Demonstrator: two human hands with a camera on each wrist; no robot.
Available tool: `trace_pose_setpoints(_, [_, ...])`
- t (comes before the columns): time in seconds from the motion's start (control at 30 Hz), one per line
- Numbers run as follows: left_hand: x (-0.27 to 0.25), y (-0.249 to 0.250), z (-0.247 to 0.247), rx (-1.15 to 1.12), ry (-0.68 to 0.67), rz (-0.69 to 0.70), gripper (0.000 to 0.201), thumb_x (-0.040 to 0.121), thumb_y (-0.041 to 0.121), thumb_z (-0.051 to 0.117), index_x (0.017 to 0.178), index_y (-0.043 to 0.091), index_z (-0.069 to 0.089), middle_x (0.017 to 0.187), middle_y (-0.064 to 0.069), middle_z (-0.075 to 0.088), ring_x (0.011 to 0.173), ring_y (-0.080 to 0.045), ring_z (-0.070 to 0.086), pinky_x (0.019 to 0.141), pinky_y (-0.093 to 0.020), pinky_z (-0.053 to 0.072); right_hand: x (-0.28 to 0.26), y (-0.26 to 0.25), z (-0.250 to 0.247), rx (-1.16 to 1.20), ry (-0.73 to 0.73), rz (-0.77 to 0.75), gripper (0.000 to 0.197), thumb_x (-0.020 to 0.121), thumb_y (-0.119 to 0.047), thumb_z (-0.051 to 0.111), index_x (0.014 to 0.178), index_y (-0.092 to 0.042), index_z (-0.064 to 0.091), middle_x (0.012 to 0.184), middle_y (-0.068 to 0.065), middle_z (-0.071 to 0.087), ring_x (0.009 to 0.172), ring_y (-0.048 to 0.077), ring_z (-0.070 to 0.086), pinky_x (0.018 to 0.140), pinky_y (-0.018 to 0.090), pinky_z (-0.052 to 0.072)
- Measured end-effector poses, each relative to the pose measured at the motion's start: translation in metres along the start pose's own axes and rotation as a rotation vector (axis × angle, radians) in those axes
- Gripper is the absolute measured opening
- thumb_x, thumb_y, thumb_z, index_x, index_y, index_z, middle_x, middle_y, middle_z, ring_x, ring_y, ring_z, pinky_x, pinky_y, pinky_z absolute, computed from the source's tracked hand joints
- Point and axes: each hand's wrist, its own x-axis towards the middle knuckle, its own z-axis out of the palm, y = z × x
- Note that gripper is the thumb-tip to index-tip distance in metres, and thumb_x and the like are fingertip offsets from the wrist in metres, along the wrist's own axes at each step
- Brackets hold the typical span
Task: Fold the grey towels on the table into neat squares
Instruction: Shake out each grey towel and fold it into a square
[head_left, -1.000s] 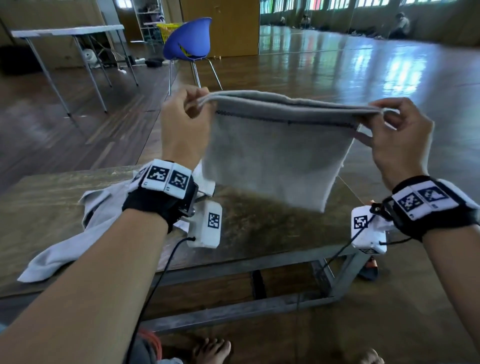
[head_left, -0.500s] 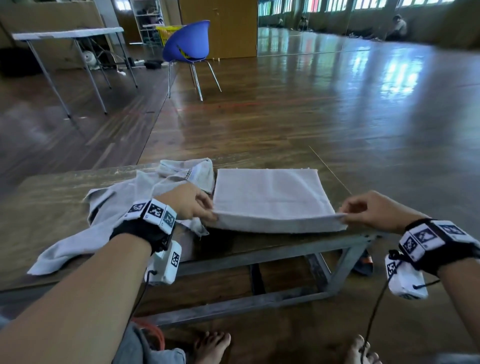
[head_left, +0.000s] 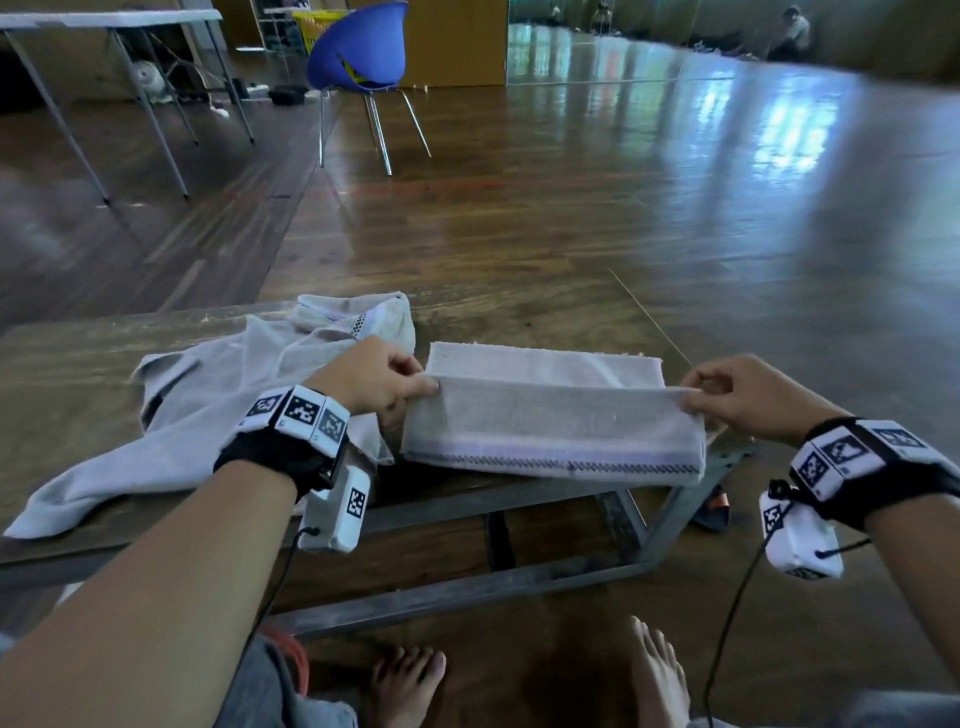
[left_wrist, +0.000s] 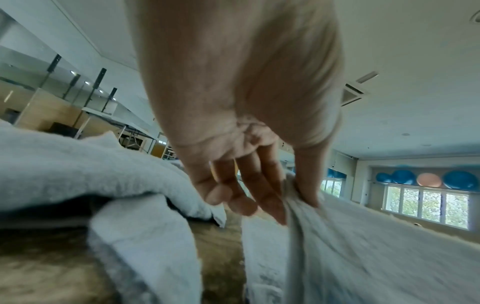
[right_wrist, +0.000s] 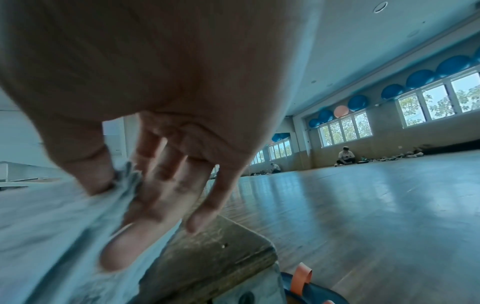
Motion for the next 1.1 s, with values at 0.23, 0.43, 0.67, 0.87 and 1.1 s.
trace_pose_setpoints(0.23, [0.045, 0.012, 0.021, 0.073, 0.339, -0.038, 0.014, 0.085, 0.028, 0.075, 0.077, 0.017, 0.07, 0.08, -0.001, 0.069, 0.079, -0.016, 0.062, 0.076, -0.03, 0.05, 0.03, -0.007, 0.016, -0.326, 0.292, 0.081, 0.011, 0.091, -0.039, 0.06, 0.082, -0.034, 0.063, 0.089, -0.001, 0.069, 0.085, 0.029, 0.065, 0.081, 0.043, 0.055])
trace_pose_setpoints(0.43, [0.082, 0.007, 0.034, 0.114, 0.373, -0.167, 0.026, 0.086, 0.028, 0.074, 0.063, 0.022, 0.064, 0.067, 0.003, 0.064, 0.07, -0.015, 0.061, 0.056, -0.024, 0.037, 0.066, -0.012, 0.036, -0.557, 0.373, 0.082, 0.015, 0.093, -0.032, 0.057, 0.095, -0.023, 0.068, 0.103, 0.006, 0.064, 0.09, 0.037, 0.063, 0.077, 0.042, 0.053])
trace_pose_setpoints(0.67, [0.091, -0.006, 0.036, 0.14, 0.208, -0.085, 0.018, 0.089, 0.022, 0.072, 0.086, 0.006, 0.077, 0.088, -0.014, 0.075, 0.083, -0.025, 0.068, 0.075, -0.034, 0.052, 0.086, 0.001, 0.035, -0.53, 0.213, 0.09, 0.011, 0.095, -0.031, 0.057, 0.095, -0.021, 0.064, 0.11, 0.008, 0.061, 0.097, 0.034, 0.059, 0.083, 0.043, 0.051])
trace_pose_setpoints(0.87, [0.085, -0.004, 0.032, 0.148, 0.202, -0.095, 0.013, 0.084, 0.022, 0.077, 0.087, 0.009, 0.08, 0.079, -0.006, 0.072, 0.08, -0.019, 0.064, 0.071, -0.03, 0.048, 0.085, -0.007, 0.035, -0.528, 0.193, 0.174, 0.011, 0.094, -0.026, 0.06, 0.098, -0.021, 0.068, 0.112, 0.015, 0.064, 0.092, 0.038, 0.063, 0.083, 0.046, 0.055])
trace_pose_setpoints(1.1, [0.066, 0.008, 0.013, 0.184, 0.103, -0.115, 0.015, 0.08, 0.024, 0.081, 0.088, 0.012, 0.079, 0.08, -0.002, 0.071, 0.073, -0.012, 0.06, 0.062, -0.023, 0.041, 0.075, -0.022, 0.033, -0.406, 0.189, 0.135, 0.023, 0.086, -0.011, 0.055, 0.107, -0.018, 0.056, 0.114, 0.011, 0.063, 0.1, 0.034, 0.061, 0.089, 0.046, 0.054])
